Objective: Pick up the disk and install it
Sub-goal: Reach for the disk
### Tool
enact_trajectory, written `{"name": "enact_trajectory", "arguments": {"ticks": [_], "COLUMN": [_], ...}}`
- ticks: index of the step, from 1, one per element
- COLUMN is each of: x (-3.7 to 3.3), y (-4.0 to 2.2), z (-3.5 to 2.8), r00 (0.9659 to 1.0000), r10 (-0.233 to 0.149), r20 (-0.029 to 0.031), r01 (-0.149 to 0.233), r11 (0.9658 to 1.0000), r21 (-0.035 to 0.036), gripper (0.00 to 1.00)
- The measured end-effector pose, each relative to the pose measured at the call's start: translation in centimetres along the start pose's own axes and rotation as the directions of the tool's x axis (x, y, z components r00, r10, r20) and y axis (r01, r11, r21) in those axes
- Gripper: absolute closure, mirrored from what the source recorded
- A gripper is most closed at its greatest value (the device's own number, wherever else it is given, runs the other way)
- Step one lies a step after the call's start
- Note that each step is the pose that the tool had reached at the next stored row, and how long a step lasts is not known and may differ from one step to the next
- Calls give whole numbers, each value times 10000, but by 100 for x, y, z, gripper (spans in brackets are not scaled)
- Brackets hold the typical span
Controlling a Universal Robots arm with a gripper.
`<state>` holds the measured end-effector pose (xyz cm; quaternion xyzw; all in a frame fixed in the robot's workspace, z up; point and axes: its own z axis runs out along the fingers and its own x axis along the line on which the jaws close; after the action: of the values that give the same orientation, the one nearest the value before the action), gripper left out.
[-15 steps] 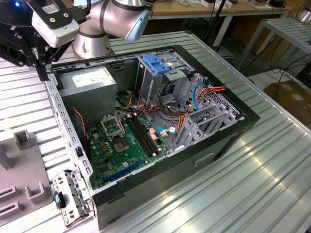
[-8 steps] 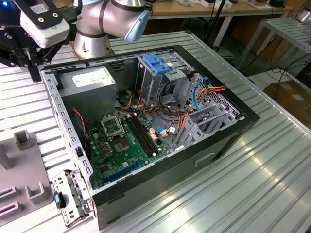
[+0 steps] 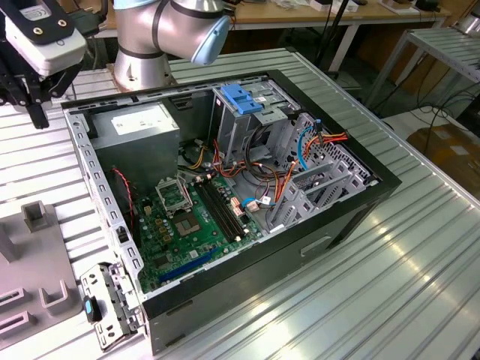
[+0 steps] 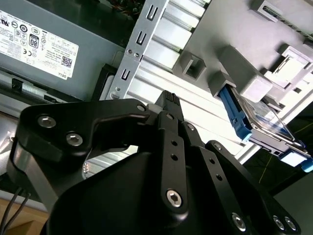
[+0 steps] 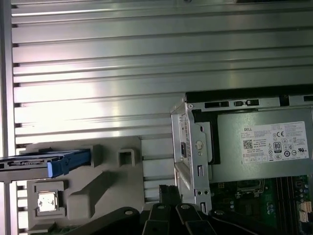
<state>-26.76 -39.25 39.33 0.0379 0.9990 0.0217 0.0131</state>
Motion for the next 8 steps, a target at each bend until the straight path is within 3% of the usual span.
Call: {"name": "enact_trajectory", "arguments": {"ticks": [8], "x": [163], "y": [5], "z": [-4], "r00": [10000], "r10": [1], "r20": [0], "r01": [-1], "r11": [10000], "r21": [0], "gripper": [89]}}
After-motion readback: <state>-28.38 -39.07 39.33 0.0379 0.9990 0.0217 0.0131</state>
